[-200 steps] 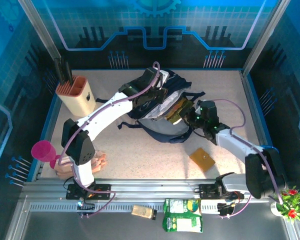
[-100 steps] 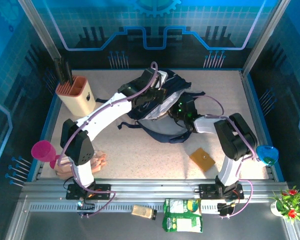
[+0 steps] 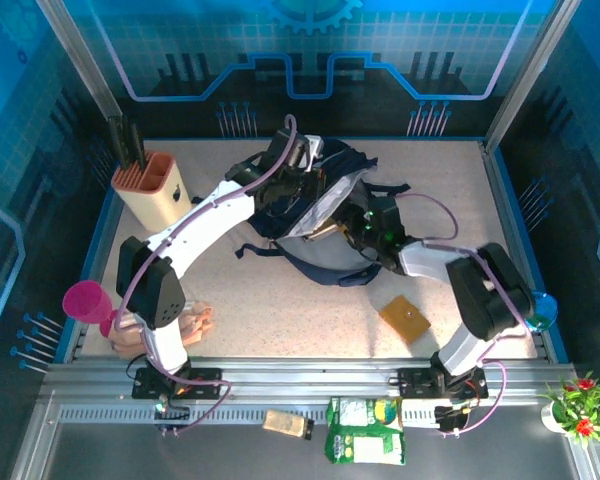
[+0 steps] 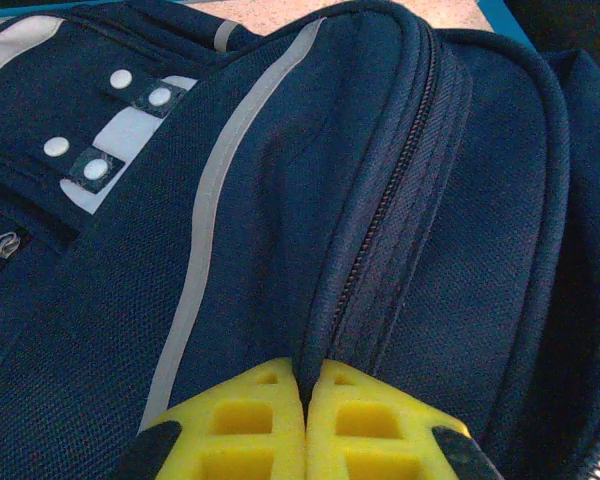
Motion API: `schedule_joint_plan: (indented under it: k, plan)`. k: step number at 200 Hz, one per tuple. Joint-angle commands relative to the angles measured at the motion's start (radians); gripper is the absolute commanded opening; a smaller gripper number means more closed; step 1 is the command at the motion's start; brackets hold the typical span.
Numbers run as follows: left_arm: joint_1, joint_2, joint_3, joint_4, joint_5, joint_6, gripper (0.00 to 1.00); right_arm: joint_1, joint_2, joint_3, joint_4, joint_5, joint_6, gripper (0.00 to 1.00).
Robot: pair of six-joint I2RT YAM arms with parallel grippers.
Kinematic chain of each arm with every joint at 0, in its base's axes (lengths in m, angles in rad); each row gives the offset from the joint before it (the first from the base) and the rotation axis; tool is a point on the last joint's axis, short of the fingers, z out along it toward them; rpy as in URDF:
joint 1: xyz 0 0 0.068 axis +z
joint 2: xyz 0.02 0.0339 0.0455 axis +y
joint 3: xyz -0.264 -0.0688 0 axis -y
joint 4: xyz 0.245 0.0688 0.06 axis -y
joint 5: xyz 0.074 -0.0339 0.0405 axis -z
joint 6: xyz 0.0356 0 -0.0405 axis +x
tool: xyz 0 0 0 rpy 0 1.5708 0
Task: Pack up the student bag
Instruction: Close the student bag at the top-center of the table.
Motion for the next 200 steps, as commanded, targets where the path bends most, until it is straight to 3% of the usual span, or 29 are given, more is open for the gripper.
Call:
schedule_joint_plan:
  k: [1, 32, 51, 66, 85, 97, 132, 170, 200]
  plan:
    - [0.023, -0.01, 0.0, 0.088, 0.045, -0.041, 0.0, -0.037, -0.152, -0.085, -0.091, 0.035, -0.069, 0.68]
    - [0.023, 0.031, -0.003, 0.077, 0.152, -0.026, 0.0, -0.081, -0.403, -0.146, -0.324, 0.157, -0.182, 0.76]
    - [0.024, 0.049, -0.017, 0.068, 0.186, -0.025, 0.09, -0.099, -0.531, -0.151, -0.43, 0.251, -0.242, 0.79]
    - [0.024, 0.045, -0.043, 0.07, 0.183, -0.034, 0.24, -0.109, -0.613, -0.143, -0.479, 0.311, -0.288, 0.8]
    - [0.039, 0.018, -0.107, 0.102, 0.192, -0.067, 0.52, -0.111, -0.672, -0.118, -0.528, 0.36, -0.347, 0.82]
    - [0.066, -0.011, -0.179, 0.146, 0.204, -0.115, 0.59, -0.114, -0.684, -0.102, -0.548, 0.373, -0.376, 0.82]
    - [0.177, -0.117, -0.423, 0.279, 0.204, -0.262, 0.63, -0.117, -0.678, -0.086, -0.559, 0.368, -0.403, 0.83]
    - [0.288, -0.227, -0.658, 0.337, 0.135, -0.381, 0.63, -0.122, -0.64, -0.096, -0.538, 0.328, -0.382, 0.83]
    - [0.361, -0.249, -0.791, 0.417, 0.161, -0.481, 0.6, -0.123, -0.609, -0.1, -0.519, 0.303, -0.37, 0.83]
